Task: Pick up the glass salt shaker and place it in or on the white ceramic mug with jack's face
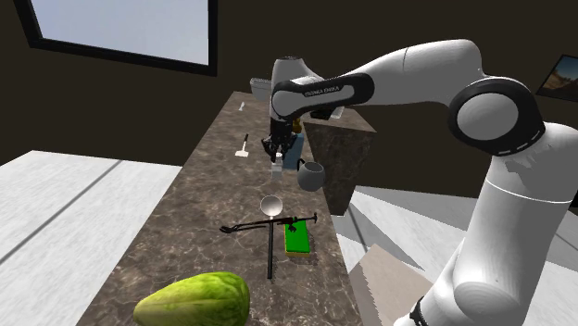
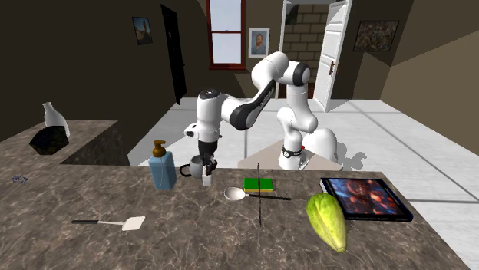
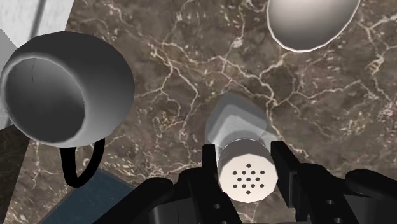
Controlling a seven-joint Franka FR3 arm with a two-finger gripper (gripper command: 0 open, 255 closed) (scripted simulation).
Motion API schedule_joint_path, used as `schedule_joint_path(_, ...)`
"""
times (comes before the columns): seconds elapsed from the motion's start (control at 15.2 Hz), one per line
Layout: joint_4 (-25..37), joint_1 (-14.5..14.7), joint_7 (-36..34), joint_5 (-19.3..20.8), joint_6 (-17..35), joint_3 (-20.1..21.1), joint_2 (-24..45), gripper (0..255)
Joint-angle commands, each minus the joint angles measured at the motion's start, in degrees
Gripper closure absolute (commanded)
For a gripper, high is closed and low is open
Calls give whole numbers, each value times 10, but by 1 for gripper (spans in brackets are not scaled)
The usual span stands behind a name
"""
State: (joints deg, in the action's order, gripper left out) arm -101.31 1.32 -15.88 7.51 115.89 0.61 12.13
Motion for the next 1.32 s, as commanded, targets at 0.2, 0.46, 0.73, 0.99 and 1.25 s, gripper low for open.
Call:
schedule_joint_path(0.2,25,0,4,-2,-34,0,-9,255)
schedule_joint_path(0.46,50,0,8,-3,-63,1,-13,255)
schedule_joint_path(0.73,77,1,11,-4,-93,1,-15,255)
schedule_joint_path(0.99,108,1,14,-5,-123,1,-16,255)
schedule_joint_path(1.25,103,-21,52,-10,-129,-13,-31,255)
